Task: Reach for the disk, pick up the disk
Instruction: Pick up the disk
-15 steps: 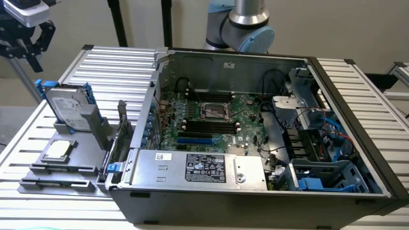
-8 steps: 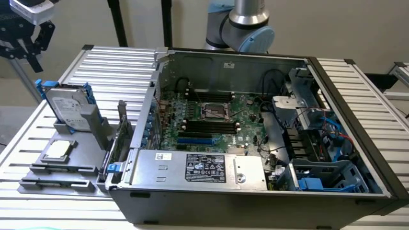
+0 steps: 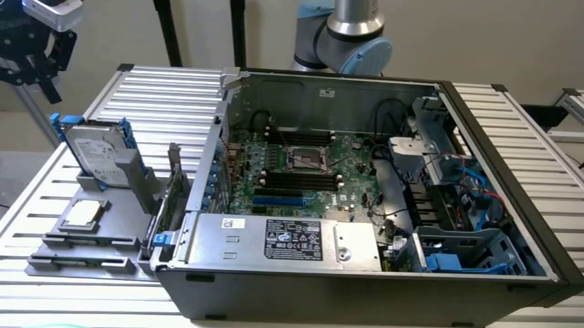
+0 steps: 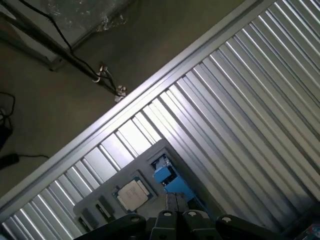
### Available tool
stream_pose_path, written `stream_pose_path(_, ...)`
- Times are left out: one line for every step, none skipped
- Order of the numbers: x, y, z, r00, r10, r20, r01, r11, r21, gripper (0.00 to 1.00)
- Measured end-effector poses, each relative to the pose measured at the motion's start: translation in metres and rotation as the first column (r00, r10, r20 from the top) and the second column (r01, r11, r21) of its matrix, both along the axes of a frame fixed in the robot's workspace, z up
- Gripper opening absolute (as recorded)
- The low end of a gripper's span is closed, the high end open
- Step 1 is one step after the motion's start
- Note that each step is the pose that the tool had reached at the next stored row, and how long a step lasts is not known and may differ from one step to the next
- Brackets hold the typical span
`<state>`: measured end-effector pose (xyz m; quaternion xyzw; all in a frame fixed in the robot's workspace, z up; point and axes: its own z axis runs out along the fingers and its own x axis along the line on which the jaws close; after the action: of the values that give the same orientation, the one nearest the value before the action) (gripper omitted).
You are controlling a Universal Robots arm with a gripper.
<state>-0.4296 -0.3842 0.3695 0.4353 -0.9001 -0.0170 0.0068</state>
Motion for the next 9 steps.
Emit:
stream_pose_path(0.0001,0.0000,0.0001,0.9999,0.013,-0.0001,-0.013,0.9999,0.0009,0.11)
stream_pose_path(0.0002,0.0001,0.0003,0.9997,0.024,-0.0001,-0.024,0.9997,0.0022,0.11)
stream_pose_path(0.0004,0.0001,0.0003,0.9994,0.035,0.0001,-0.035,0.9994,0.0034,0.11)
stream_pose_path(0.0005,0.0000,0.0004,0.9989,0.047,0.0001,-0.047,0.9989,0.0043,0.11)
stream_pose_path(0.0006,0.0000,0.0005,0.9982,0.061,0.0002,-0.061,0.9982,0.0048,0.11)
stream_pose_path(0.0006,0.0000,0.0005,0.9972,0.075,0.0002,-0.075,0.9972,0.0052,0.11)
stream_pose_path(0.0006,0.0000,0.0005,0.9961,0.088,0.0002,-0.088,0.9961,0.0055,0.11)
stream_pose_path(0.0006,0.0000,0.0004,0.9946,0.104,0.0002,-0.104,0.9946,0.0056,0.11)
stream_pose_path(0.0006,0.0000,0.0005,0.9926,0.121,0.0002,-0.121,0.9926,0.0057,0.11)
